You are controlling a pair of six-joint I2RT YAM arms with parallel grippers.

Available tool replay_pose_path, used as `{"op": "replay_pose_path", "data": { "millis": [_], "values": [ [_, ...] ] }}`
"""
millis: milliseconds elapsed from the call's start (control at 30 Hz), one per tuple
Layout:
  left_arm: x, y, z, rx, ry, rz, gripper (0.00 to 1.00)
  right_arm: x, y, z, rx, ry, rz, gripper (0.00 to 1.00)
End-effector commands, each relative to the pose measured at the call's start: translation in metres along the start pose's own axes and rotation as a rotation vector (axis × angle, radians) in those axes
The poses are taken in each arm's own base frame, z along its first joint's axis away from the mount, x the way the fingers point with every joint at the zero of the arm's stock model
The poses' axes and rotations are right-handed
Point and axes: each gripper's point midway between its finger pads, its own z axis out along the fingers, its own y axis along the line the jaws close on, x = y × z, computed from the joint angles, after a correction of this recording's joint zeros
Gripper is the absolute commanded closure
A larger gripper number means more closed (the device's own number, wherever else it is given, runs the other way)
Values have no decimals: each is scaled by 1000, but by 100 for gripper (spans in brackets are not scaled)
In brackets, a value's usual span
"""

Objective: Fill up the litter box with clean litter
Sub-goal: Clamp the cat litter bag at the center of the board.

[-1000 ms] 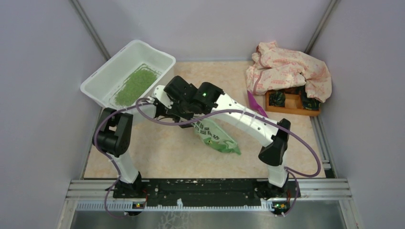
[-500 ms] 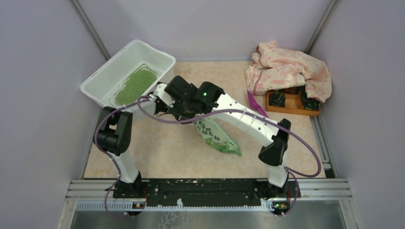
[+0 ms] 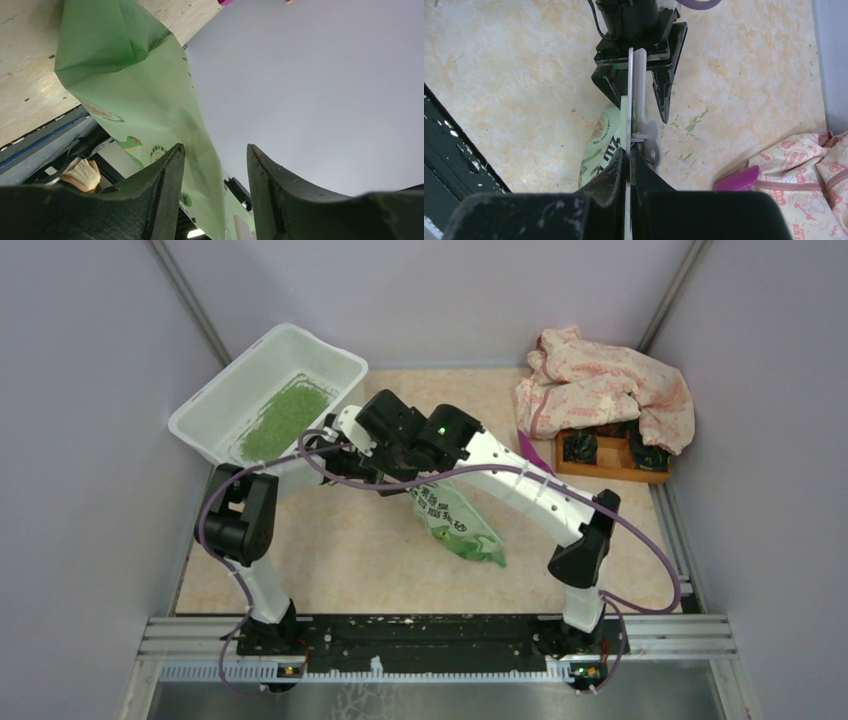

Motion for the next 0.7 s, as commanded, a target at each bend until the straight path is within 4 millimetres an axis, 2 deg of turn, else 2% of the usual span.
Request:
{"op": "replay_pose_path", "data": {
  "millis": [0,167,367,667],
  "values": [
    [18,-22,-9,79,62,59,50,4,-13,-29,37,-29,29,100],
    [21,-27,-10,108,88,70,75,5,-14,-31,43,-31,31,100],
    [25,-28,-11,119,113,72,100,7,-17,-34,51,-34,33,100],
    [30,-27,-14,119,127,77,100,17,-18,-38,41,-22,57,100]
  ]
}}
